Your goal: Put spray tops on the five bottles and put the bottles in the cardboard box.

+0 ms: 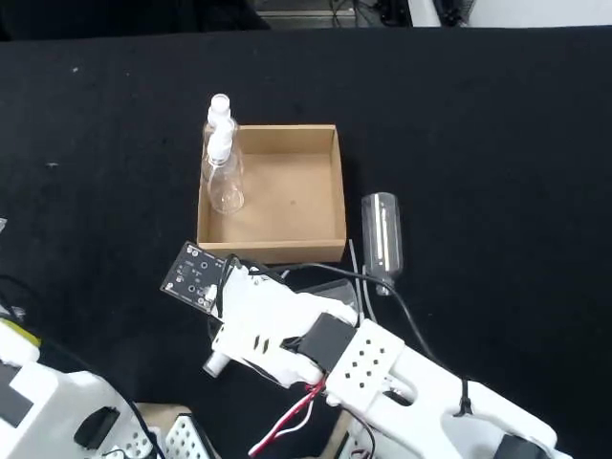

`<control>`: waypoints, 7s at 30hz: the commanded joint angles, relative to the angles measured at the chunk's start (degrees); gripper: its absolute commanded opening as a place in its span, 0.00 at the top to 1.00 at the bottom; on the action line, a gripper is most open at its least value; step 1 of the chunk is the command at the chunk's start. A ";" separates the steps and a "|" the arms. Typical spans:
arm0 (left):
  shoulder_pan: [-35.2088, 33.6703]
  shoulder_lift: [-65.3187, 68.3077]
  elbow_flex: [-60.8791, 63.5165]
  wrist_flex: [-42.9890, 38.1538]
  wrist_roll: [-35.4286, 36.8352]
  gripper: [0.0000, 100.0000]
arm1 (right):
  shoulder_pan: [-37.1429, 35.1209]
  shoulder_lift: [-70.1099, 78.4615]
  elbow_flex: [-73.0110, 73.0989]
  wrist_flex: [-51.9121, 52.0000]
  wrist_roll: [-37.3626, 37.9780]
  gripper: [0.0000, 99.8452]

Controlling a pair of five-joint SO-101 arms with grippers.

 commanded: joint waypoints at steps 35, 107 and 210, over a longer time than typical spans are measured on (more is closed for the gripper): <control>-1.63 5.80 -4.62 -0.97 0.88 0.77 | -0.70 -1.19 -0.22 -1.49 -0.09 0.71; -17.71 0.00 -10.33 13.10 6.86 0.97 | -7.47 31.43 -16.75 10.81 41.05 0.70; 62.46 -84.66 44.88 -24.09 74.37 0.97 | 26.37 -7.43 -52.53 -3.34 -39.65 0.99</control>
